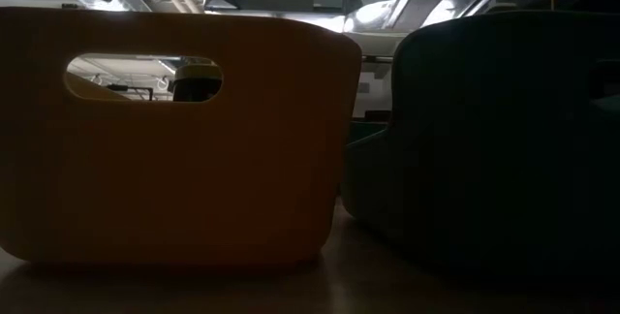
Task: Sort spices by type
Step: Put the orange seasoning pack into the right transparent bin
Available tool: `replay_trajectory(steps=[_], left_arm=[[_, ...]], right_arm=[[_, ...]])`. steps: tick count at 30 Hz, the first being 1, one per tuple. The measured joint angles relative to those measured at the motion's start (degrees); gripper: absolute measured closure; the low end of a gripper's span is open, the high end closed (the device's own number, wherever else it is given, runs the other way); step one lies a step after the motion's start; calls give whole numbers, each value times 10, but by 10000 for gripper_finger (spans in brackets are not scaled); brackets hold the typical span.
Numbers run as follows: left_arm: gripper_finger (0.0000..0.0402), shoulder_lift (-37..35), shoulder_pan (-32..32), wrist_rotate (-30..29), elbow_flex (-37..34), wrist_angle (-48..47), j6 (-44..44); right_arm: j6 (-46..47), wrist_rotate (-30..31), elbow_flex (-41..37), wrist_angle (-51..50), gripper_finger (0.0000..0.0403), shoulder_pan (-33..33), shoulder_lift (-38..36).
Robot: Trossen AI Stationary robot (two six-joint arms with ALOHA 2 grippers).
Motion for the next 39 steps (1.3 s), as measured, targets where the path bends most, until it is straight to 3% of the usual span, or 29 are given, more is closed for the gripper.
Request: replay_trajectory(steps=[4,8,12,20,27,32,39], left_arm=[[164,-10,-10,-1,0,0,6],[164,-16,-11,-5,0,0,28],[164,-27,-10,-31,0,3,56],[164,-106,-10,-35,-2,-23,75],[164,-190,-10,-38,-97,37,71],[164,-236,-8,-40,-177,146,145],[164,-320,29,-39,-251,208,210]], right_arm=[[4,0,0,7,389,-9,0],[-10,-3,8,10,373,-34,0],[-58,-33,32,0,390,-66,0],[-109,-45,151,-100,391,-133,0],[-138,42,255,-120,389,-182,0],[-204,110,291,-81,392,-231,0],[-316,105,291,40,392,-302,3]])
